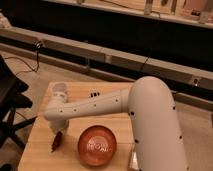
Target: Drag the pepper across the table
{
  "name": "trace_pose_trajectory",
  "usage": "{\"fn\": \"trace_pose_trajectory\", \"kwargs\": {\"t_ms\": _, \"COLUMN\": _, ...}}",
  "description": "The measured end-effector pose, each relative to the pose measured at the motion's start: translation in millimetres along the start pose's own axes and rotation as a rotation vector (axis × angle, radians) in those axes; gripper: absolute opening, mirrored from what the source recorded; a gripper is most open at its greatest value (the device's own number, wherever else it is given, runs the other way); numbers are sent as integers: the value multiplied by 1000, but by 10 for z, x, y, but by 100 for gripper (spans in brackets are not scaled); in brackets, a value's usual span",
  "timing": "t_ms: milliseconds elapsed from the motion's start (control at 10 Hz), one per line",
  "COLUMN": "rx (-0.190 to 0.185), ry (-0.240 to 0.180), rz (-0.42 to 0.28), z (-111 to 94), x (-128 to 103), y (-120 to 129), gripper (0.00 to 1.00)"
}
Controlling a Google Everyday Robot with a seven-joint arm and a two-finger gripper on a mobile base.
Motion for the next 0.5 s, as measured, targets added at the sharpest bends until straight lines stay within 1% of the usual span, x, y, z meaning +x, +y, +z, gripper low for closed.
{"fn": "trace_pose_trajectory", "kwargs": {"t_ms": 100, "rx": 2, "ry": 1, "rz": 8, "z": -17, "x": 33, "y": 86, "gripper": 0}}
{"fn": "trace_pose_trajectory", "kwargs": {"t_ms": 200, "rx": 6, "ry": 0, "rz": 10, "z": -32, "x": 65, "y": 108, "gripper": 0}}
{"fn": "trace_pose_trajectory", "kwargs": {"t_ms": 400, "rx": 14, "ry": -3, "rz": 12, "z": -26, "x": 99, "y": 40, "gripper": 0}}
{"fn": "trace_pose_trajectory", "kwargs": {"t_ms": 500, "rx": 15, "ry": -3, "rz": 16, "z": -33, "x": 142, "y": 77, "gripper": 0}}
